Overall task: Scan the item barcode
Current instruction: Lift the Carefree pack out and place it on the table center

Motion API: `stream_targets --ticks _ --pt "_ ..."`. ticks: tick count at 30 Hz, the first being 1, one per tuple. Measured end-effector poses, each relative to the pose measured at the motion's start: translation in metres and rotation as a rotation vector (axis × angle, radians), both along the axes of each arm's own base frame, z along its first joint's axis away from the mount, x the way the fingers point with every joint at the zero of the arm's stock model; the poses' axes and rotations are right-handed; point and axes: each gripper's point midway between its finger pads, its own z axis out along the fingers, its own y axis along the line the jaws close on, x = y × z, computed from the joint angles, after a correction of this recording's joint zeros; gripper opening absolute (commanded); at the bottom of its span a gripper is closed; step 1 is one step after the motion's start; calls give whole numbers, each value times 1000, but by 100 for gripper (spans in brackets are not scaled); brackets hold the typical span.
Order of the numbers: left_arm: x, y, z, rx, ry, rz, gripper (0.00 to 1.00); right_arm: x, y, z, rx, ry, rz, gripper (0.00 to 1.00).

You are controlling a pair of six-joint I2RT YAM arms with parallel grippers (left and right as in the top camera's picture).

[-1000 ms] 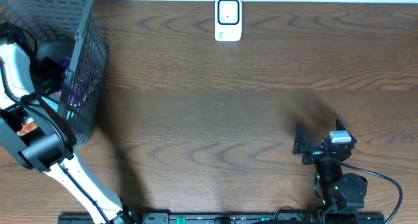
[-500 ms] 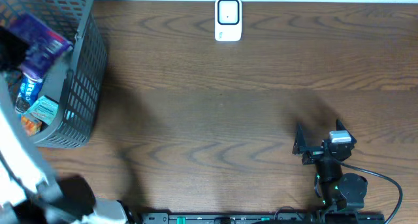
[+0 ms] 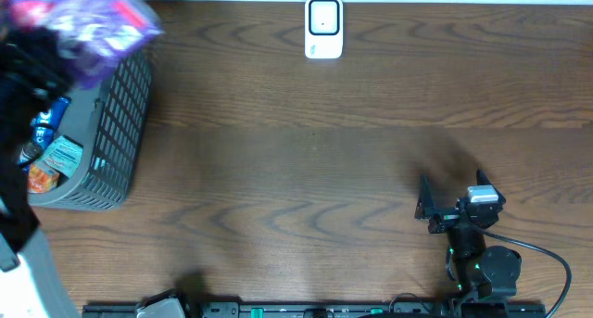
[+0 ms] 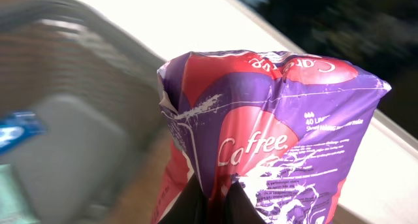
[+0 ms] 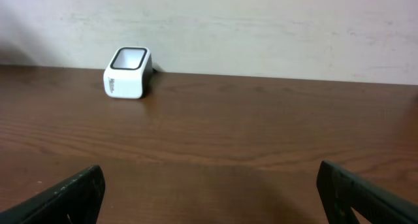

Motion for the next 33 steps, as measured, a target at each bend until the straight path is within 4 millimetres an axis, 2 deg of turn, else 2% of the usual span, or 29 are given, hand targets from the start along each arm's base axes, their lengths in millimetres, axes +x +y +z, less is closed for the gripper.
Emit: stream_targets --ticks 3,7,10,13,19,25,29,32,33 --pt "0 -46 2 -16 -8 -164 7 0 0 0 0 0 0 99" --pt "9 -101 -9 -39 30 -357 7 0 0 0 0 0 0 99" --pt "22 -140 -28 -52 95 -480 8 0 0 0 0 0 0 99" --pt "39 -175 -57 -61 185 -571 7 0 0 0 0 0 0 99" --pt "71 -244 -142 -60 425 -709 7 0 0 0 0 0 0 99" --pt "84 -308 -237 -34 642 -814 7 0 0 0 0 0 0 99" --pt "87 -340 -294 -13 743 -859 7 0 0 0 0 0 0 99" --pt "87 -353 -328 -2 802 -872 8 0 0 0 0 0 0 99" --pt "88 -356 -339 0 819 -874 17 0 0 0 0 0 0 99"
